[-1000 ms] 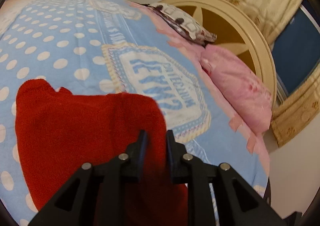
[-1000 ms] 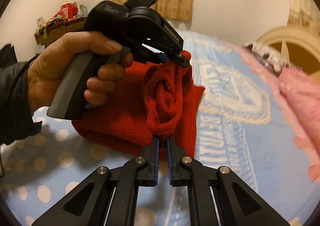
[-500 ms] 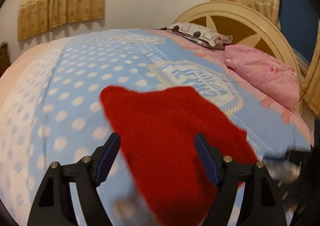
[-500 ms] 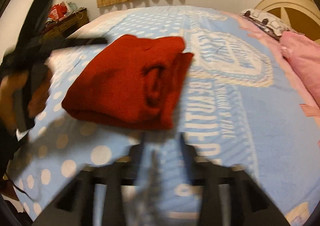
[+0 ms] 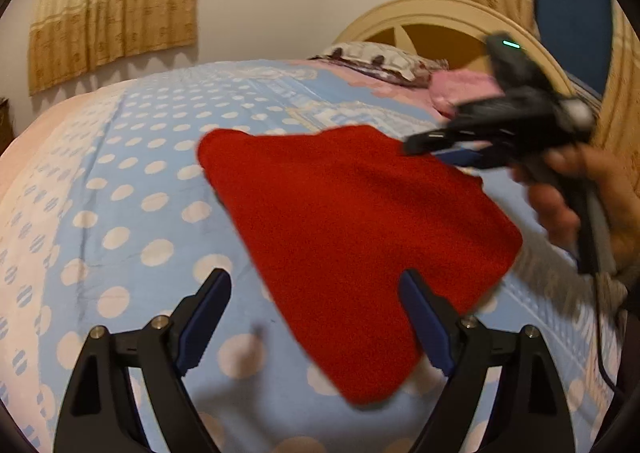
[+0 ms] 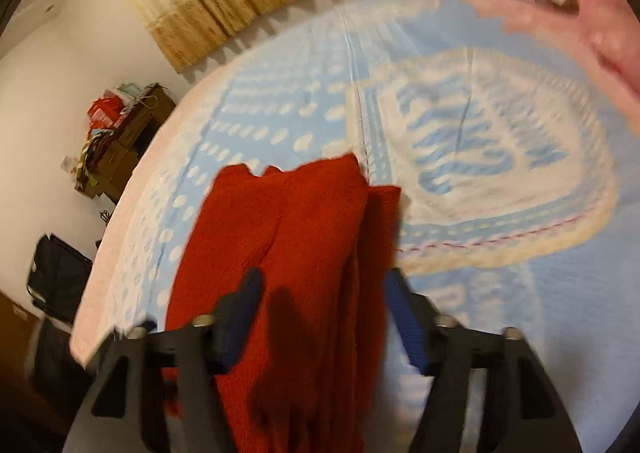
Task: Fold small clothes
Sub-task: 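Lay the folded sweater down and open both grippers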
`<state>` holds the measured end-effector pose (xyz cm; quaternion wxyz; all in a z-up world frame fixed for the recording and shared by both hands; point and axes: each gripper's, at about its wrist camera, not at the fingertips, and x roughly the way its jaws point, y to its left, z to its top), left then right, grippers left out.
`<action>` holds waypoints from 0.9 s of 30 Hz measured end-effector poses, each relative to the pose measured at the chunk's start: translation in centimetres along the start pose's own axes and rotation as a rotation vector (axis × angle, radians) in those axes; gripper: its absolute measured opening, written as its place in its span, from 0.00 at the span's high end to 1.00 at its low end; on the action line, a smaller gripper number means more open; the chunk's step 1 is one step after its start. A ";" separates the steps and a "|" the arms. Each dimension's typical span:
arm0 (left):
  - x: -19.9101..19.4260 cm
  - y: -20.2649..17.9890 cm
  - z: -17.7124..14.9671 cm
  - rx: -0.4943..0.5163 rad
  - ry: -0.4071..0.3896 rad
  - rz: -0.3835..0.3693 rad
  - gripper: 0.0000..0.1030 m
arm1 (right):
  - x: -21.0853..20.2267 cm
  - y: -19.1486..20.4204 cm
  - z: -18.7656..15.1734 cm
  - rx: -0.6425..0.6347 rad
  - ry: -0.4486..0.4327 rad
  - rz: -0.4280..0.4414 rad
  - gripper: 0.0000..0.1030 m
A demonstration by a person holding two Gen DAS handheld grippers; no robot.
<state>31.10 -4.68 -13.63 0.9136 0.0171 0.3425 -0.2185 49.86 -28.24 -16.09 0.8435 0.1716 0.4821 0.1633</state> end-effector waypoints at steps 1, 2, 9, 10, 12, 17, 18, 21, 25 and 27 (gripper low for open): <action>0.1 -0.1 -0.1 0.005 0.002 -0.004 0.12 | 0.7 0.2 0.1 0.000 0.011 0.017 0.85; 0.0 0.0 -0.1 0.004 0.000 -0.005 0.10 | 0.8 1.0 0.1 -0.029 0.001 -0.007 0.88; 0.3 0.3 -0.6 -0.032 0.014 -0.032 0.04 | -2.2 3.6 -0.7 -0.154 -0.137 -0.166 0.92; 0.5 0.1 -0.6 -0.028 0.025 -0.037 0.03 | -1.6 2.8 -0.7 -0.146 -0.116 -0.198 0.92; 0.6 -0.3 -0.7 -0.010 0.042 -0.039 0.02 | 0.3 0.4 -0.7 -0.088 -0.049 -0.218 0.92; -0.6 -0.3 -0.5 -0.011 -0.005 -0.019 0.02 | -0.5 -0.7 -1.4 -0.044 -0.076 -0.129 0.90; -0.8 0.0 -0.4 -0.021 -0.013 -0.019 0.02 | -1.0 -0.2 -1.5 -0.061 -0.082 -0.147 0.81; -1.0 0.8 0.1 -0.069 -0.020 0.006 0.00 | -3.5 2.5 -2.5 -0.162 -0.152 -0.213 0.49; -0.1 1.1 0.3 -0.068 0.015 0.078 0.00 | -6.3 6.3 -4.5 -0.262 -0.212 -0.069 0.49; 0.5 1.1 0.1 -0.069 0.038 0.080 0.00 | -5.2 7.7 -5.6 -0.317 -0.141 0.006 0.49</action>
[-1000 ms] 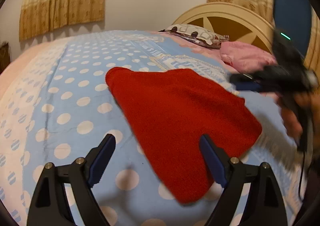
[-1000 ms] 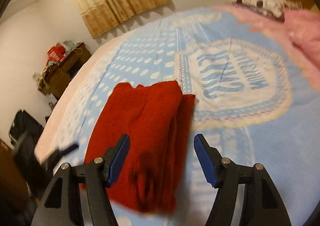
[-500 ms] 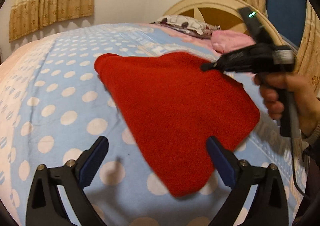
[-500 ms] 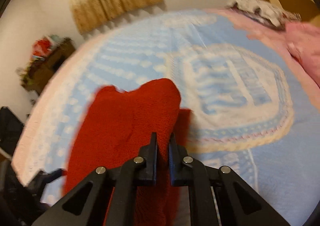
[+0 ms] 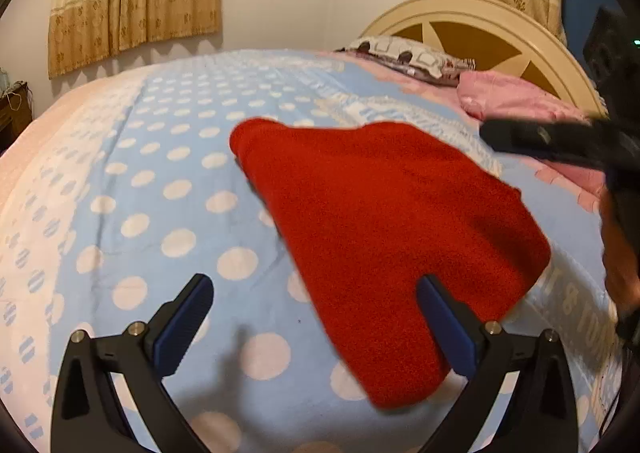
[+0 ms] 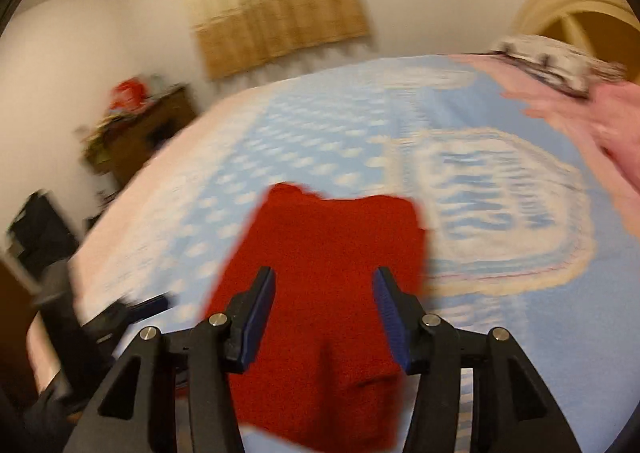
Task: Fold small clothes
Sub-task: 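Lay the folded sweater down and open both grippers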
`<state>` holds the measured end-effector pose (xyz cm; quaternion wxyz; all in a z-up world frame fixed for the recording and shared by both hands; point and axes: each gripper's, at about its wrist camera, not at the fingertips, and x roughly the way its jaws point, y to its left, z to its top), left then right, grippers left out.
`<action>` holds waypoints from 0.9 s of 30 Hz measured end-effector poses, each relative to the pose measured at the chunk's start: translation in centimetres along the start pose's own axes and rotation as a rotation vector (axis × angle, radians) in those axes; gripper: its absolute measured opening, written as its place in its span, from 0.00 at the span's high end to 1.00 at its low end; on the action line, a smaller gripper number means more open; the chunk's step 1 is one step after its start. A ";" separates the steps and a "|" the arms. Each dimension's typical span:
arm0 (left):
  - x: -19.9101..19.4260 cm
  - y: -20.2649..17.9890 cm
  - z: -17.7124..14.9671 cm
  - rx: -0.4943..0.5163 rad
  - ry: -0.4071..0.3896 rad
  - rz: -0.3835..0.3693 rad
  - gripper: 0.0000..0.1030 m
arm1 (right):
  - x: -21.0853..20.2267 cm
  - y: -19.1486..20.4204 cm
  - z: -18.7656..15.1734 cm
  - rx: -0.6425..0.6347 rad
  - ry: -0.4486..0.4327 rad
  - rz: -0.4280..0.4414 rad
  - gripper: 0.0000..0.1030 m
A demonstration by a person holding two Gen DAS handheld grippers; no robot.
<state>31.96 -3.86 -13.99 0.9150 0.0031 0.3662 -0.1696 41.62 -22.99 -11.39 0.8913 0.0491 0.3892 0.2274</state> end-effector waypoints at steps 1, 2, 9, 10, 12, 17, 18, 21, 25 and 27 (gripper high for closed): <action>0.1 0.0 -0.1 0.000 0.005 -0.001 0.00 | 0.8 0.5 -0.5 -0.023 0.033 0.014 0.49; 0.2 0.0 -0.1 0.003 0.011 0.003 0.00 | 1.6 0.9 -1.3 -0.054 0.058 -0.007 0.49; 0.7 -0.6 0.1 0.008 0.050 -0.010 0.00 | 3.2 -2.2 -4.1 -0.022 0.109 -0.083 0.53; 0.8 -0.8 0.5 0.011 0.063 -0.009 0.00 | 3.0 -2.4 -4.1 -0.024 0.107 -0.084 0.53; 0.9 -1.4 1.3 0.029 0.071 -0.006 0.00 | 3.0 -2.6 -4.3 -0.044 0.109 -0.099 0.53; 2.2 -2.1 1.4 0.056 0.088 0.013 0.00 | 2.5 -3.0 -4.4 -0.030 0.108 -0.094 0.53; 2.4 -2.1 1.2 0.045 0.093 0.010 0.00 | 2.8 -2.6 -3.9 -0.037 0.110 -0.101 0.53; 2.4 -2.0 1.1 0.030 0.090 0.004 0.00 | 1.8 -1.8 -2.6 -0.027 0.080 -0.099 0.52; 2.4 -2.4 1.2 0.039 0.086 0.010 0.00 | 2.2 -0.4 0.1 -0.079 0.051 -0.080 0.52; 2.4 -2.5 1.2 0.041 0.087 0.012 0.00 | 4.0 -0.6 0.9 -0.077 0.095 -0.085 0.52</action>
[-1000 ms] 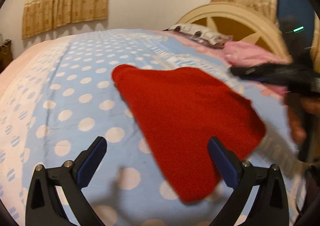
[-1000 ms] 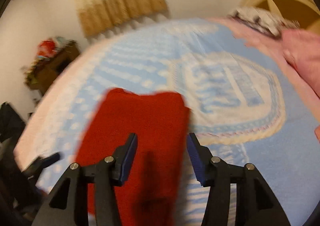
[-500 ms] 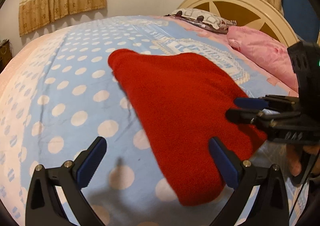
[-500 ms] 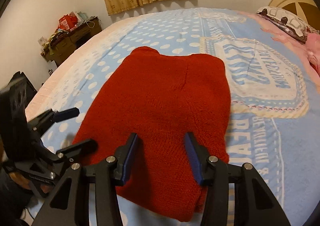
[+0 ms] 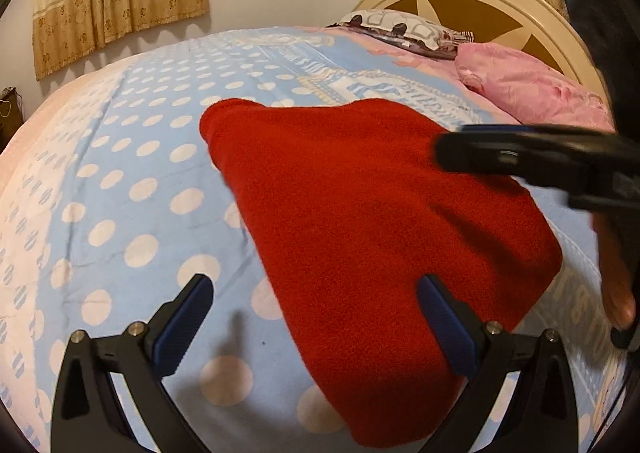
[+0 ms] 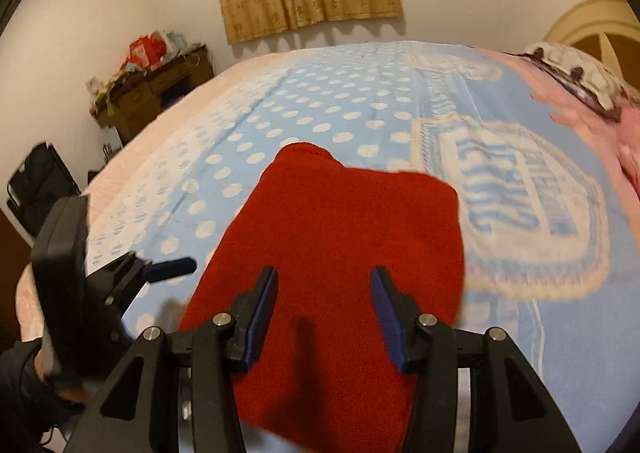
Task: Fold small clothes
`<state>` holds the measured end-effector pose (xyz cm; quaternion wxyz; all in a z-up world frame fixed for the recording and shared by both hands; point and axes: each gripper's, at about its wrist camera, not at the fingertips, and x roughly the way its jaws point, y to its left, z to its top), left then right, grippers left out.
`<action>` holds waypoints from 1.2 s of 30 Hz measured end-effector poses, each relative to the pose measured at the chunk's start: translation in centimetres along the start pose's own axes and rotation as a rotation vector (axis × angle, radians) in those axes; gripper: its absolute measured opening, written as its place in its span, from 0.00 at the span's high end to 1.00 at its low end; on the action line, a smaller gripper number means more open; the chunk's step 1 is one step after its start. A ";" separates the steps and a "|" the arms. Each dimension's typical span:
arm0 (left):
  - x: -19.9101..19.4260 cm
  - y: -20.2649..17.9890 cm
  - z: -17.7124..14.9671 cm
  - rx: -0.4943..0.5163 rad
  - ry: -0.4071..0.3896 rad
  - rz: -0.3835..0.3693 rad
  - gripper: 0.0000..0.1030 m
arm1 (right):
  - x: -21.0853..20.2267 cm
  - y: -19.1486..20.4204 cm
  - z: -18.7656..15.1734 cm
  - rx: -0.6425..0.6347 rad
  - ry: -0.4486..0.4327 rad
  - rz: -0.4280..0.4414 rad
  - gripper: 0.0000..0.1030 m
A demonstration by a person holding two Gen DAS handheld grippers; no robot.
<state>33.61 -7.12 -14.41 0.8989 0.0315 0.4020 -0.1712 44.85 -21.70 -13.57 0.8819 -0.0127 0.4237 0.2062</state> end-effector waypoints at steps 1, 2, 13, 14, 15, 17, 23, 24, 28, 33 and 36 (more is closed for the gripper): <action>0.0 0.0 0.0 -0.002 0.002 -0.002 0.00 | 0.8 -0.3 0.3 0.010 0.024 -0.003 0.52; 0.0 0.1 0.1 -0.007 0.004 -0.005 0.00 | 2.2 -1.1 0.3 0.034 0.066 -0.013 0.52; 0.1 -0.4 0.5 -0.009 0.067 -0.027 0.00 | 3.6 -4.3 -1.5 0.053 0.063 0.016 0.53; 0.2 -0.7 0.6 0.008 0.068 -0.015 0.00 | 3.6 -4.4 -1.5 0.055 0.062 0.016 0.53; 0.3 -1.0 0.6 0.022 0.070 -0.007 0.00 | 3.7 -4.4 -1.4 0.057 0.062 0.016 0.53; 0.8 -1.1 0.5 0.005 0.073 -0.019 0.00 | 3.7 -4.4 -1.2 0.052 0.070 0.011 0.53; 1.0 -0.2 -0.1 -0.067 0.061 -0.076 0.00 | 1.8 -6.9 1.1 0.159 0.017 0.019 0.53; 1.1 -0.1 -0.1 -0.078 0.062 -0.086 0.00 | 1.9 -7.6 1.5 0.183 0.007 0.006 0.53; 1.2 -0.1 -0.4 -0.094 0.051 -0.104 0.00 | 3.9 -10.1 2.3 0.290 0.051 0.067 0.54; 0.9 -0.3 -0.4 -0.091 0.042 -0.099 0.00 | 5.6 -8.8 2.4 0.197 0.087 -0.049 0.81; 1.2 -0.8 -0.6 -0.072 0.056 -0.088 0.00 | 6.3 -10.1 1.6 0.206 0.100 -0.065 0.81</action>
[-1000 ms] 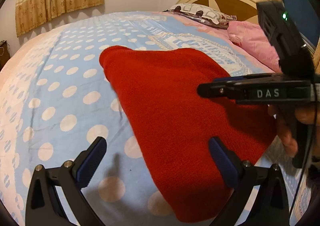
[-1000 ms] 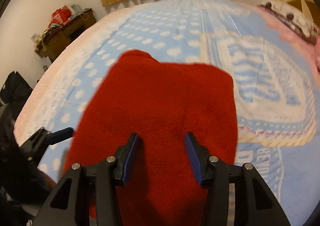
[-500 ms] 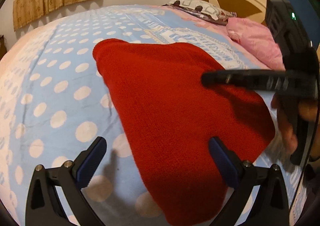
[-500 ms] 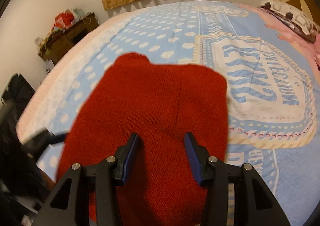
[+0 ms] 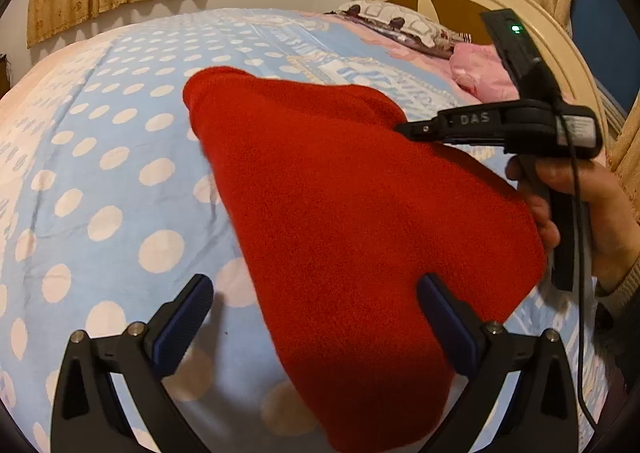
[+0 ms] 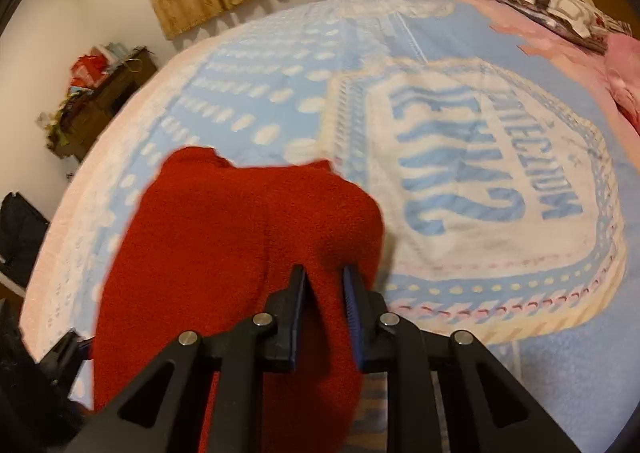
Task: Fold small clothes
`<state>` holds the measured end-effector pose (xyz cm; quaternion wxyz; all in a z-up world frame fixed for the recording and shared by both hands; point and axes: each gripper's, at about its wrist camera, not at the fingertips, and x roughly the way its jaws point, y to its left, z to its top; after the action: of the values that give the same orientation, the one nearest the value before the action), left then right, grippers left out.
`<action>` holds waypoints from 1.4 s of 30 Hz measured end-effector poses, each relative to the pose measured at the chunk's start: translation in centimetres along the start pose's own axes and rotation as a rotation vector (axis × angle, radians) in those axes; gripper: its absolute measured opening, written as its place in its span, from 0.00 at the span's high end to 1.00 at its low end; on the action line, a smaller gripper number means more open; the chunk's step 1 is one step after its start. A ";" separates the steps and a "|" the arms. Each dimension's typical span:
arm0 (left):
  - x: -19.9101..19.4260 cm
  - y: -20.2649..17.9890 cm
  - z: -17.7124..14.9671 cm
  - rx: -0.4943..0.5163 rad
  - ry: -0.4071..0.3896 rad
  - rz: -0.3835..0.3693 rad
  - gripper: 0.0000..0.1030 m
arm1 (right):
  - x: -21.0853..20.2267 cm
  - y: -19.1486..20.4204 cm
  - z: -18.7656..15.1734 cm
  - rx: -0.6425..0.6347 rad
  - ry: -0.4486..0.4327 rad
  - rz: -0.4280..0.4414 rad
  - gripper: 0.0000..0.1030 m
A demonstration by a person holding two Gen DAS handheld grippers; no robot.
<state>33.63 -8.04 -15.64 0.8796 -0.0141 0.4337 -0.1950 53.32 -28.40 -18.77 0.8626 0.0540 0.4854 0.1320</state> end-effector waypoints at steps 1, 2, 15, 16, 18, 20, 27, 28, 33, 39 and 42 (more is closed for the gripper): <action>-0.1 0.0 -0.1 0.004 -0.007 0.002 0.00 | -0.2 -0.4 0.0 0.012 -0.002 0.021 0.77; -0.3 0.1 -0.1 0.002 -0.011 0.001 0.00 | -0.6 -0.6 0.0 0.025 -0.004 0.021 0.73; -3.5 1.8 -0.6 -0.080 -0.103 0.027 0.00 | -6.8 4.3 -9.3 -0.171 -0.033 0.119 0.59; -3.5 1.9 -0.7 -0.088 -0.099 0.024 0.00 | -6.9 4.1 -9.4 -0.171 -0.040 0.130 0.59; -2.9 2.4 -0.9 -0.112 -0.072 0.015 0.00 | -7.1 4.0 -9.1 -0.163 -0.029 0.136 0.59; -2.8 2.8 -1.0 -0.145 -0.058 -0.011 0.00 | -7.6 4.2 -8.7 -0.185 -0.025 0.139 0.59; -1.7 2.6 -0.4 -0.156 -0.014 -0.035 0.00 | -8.9 1.6 -4.7 -0.078 -0.105 0.211 0.30; -1.7 2.4 -0.3 -0.144 -0.016 -0.026 0.00 | -8.7 1.1 -4.2 -0.053 -0.103 0.216 0.30; -0.8 2.2 -0.3 -0.138 -0.013 -0.026 0.00 | -4.6 -1.8 -1.7 0.050 -0.052 0.194 0.30; -0.3 2.8 -0.6 -0.168 -0.005 -0.072 0.00 | -0.5 -4.0 -1.4 0.161 0.009 0.278 0.30; -0.3 2.5 -0.7 -0.151 -0.012 -0.065 0.00 | 0.7 -4.0 -1.1 0.171 0.011 0.309 0.30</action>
<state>33.76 -5.58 -16.34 0.8718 -0.0957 0.4412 -0.1900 53.47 -32.10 -20.78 0.8216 0.2005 0.4855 0.2214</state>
